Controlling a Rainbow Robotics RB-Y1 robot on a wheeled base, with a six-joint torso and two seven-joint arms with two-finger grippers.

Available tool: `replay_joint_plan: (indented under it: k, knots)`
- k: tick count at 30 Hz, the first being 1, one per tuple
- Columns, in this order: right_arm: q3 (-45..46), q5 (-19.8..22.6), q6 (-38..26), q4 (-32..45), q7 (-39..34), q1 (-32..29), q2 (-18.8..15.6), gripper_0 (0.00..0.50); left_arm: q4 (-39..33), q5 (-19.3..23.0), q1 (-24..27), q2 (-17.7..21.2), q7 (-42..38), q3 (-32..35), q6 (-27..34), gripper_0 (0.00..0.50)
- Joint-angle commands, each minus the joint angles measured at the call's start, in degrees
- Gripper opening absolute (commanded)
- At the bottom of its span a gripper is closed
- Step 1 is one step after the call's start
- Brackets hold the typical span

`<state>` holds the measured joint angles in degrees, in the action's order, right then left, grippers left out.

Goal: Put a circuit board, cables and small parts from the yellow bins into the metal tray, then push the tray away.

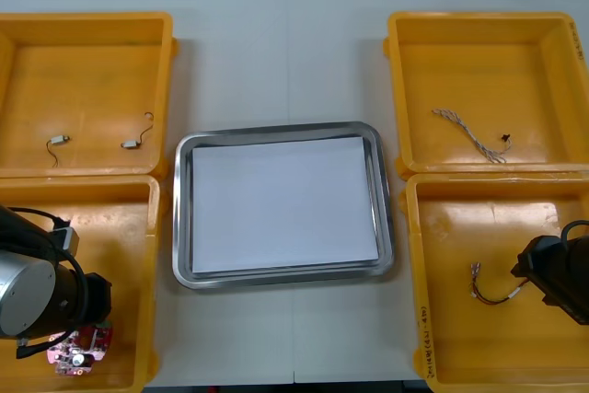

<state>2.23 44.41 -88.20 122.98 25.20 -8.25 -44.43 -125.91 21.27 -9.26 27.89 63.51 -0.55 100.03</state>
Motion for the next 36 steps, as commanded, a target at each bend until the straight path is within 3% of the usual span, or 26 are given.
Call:
replay_joint_plan:
  k: [1,14,36]
  knots:
    - [1.5,-1.3,1.0,0.2,-1.9,-1.9,1.9,0.500,-0.4,-0.6,-1.6,0.7,5.4,-0.9,-0.6,0.000]
    - [1.5,-4.6,1.3,0.2,-1.6,-3.0,6.1,0.500,-1.6,-1.1,0.1,0.7,5.6,0.5,0.7,0.000]
    - [0.8,-7.1,4.9,-3.1,-0.6,-3.4,8.3,0.500,-5.8,0.9,5.9,0.7,6.9,9.3,2.8,0.000]
